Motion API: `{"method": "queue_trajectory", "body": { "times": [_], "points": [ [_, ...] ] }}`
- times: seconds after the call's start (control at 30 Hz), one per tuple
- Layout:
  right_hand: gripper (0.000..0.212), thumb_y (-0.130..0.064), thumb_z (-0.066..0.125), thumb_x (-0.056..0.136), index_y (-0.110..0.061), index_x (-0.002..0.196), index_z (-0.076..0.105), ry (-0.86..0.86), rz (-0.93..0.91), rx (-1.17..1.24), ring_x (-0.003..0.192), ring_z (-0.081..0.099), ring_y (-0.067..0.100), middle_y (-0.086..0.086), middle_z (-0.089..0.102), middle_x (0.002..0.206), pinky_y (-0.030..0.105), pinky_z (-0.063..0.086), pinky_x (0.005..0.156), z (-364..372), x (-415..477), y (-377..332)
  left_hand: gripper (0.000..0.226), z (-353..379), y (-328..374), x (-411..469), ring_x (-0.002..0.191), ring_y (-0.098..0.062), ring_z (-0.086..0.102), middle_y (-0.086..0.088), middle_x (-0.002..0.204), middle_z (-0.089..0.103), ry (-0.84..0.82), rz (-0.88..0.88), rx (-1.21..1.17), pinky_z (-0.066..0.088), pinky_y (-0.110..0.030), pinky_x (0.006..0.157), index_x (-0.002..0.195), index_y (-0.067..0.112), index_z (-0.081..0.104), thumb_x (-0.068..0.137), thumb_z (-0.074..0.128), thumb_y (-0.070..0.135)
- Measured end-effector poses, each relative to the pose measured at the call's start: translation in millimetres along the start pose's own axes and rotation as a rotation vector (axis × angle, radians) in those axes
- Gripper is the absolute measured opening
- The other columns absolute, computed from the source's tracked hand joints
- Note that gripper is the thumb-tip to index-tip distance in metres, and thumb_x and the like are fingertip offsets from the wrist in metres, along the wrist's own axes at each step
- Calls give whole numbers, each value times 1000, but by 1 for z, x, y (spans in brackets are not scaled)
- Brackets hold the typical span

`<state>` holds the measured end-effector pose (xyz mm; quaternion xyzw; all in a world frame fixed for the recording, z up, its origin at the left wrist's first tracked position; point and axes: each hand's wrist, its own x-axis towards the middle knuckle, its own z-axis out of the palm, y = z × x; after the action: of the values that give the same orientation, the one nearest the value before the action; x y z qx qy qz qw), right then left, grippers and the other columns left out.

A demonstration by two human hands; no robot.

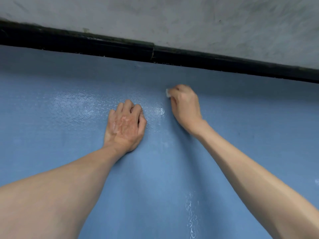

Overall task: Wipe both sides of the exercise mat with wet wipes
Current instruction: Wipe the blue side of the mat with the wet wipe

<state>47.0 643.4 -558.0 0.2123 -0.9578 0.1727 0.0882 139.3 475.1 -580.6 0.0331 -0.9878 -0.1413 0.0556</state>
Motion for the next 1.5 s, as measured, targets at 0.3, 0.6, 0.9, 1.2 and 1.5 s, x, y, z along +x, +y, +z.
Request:
{"method": "queue_trajectory", "body": {
  "times": [0.3,0.6,0.9,1.2,1.5],
  "points": [
    [13,-2,55,87,-2,82,67,-91,-101,91,75,60,32,11,64,85,37,51,61,-32,-128,-19,30,2,-1,1,84,-25,45,-6,96,51,-5,15,5,21,-33,72,93,15,56,94,32,32],
    [15,12,52,73,2,72,63,-32,2,-7,68,53,35,16,59,74,41,49,53,-6,-22,-7,36,0,-1,1,84,-27,45,-7,96,51,-8,13,0,24,-35,71,93,15,57,93,26,34],
    [17,-6,53,91,-4,83,68,-127,-76,120,74,60,29,7,63,85,35,49,64,-37,-150,-24,28,1,-1,1,85,-24,44,-5,97,50,-18,15,15,23,-34,72,93,16,56,94,32,32],
    [18,11,52,76,1,74,67,-22,36,37,69,57,37,16,62,75,41,50,55,-8,-30,-11,22,-1,1,0,90,-26,44,-7,102,49,-29,6,2,24,-35,75,98,14,55,97,37,28],
    [15,-7,54,94,-5,91,69,-166,-64,159,75,59,25,4,63,89,34,50,63,-52,-214,-36,23,-2,1,-1,91,-25,43,-7,104,49,-20,17,-4,22,-33,75,99,14,55,98,37,28]
  ]
}}
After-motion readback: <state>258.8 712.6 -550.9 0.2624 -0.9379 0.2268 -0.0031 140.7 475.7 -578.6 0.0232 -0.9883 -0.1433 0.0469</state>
